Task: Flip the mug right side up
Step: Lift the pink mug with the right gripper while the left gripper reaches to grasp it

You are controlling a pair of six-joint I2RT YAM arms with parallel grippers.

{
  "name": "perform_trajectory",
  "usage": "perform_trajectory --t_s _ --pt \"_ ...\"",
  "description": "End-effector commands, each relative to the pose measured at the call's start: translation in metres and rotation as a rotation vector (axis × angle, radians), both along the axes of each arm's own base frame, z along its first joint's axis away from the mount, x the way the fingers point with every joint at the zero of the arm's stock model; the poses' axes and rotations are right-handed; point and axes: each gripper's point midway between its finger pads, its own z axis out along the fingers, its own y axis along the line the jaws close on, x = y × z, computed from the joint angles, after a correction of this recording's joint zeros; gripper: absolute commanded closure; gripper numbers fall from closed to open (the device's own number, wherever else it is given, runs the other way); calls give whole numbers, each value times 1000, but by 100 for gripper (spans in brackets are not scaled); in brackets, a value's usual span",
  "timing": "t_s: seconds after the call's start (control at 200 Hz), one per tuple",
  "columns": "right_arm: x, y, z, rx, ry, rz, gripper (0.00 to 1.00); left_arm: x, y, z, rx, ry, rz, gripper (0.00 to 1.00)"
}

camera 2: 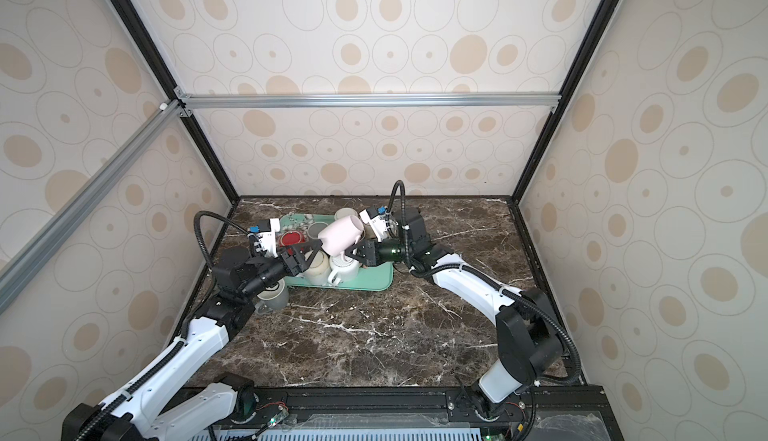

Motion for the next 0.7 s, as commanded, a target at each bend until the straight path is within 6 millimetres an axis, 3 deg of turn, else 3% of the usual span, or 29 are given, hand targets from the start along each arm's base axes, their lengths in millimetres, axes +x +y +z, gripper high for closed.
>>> perform_trajectory --t_s 0.0,0.12,0.255,0.61,0.695 --pt "-20 16 50 120 -95 105 100 -14 -6 35 -102 -87 -101 25" --pt "-31 27 59 153 -82 156 100 -23 -7 38 -153 -107 -148 25" --pt "-34 34 64 169 -63 178 100 -40 -11 55 -237 -177 -229 29" --pt "-31 47 64 213 4 234 100 -74 -15 98 -330 -291 -373 54" --pt "-35 50 61 203 7 246 100 -81 -16 106 -360 -319 -412 66"
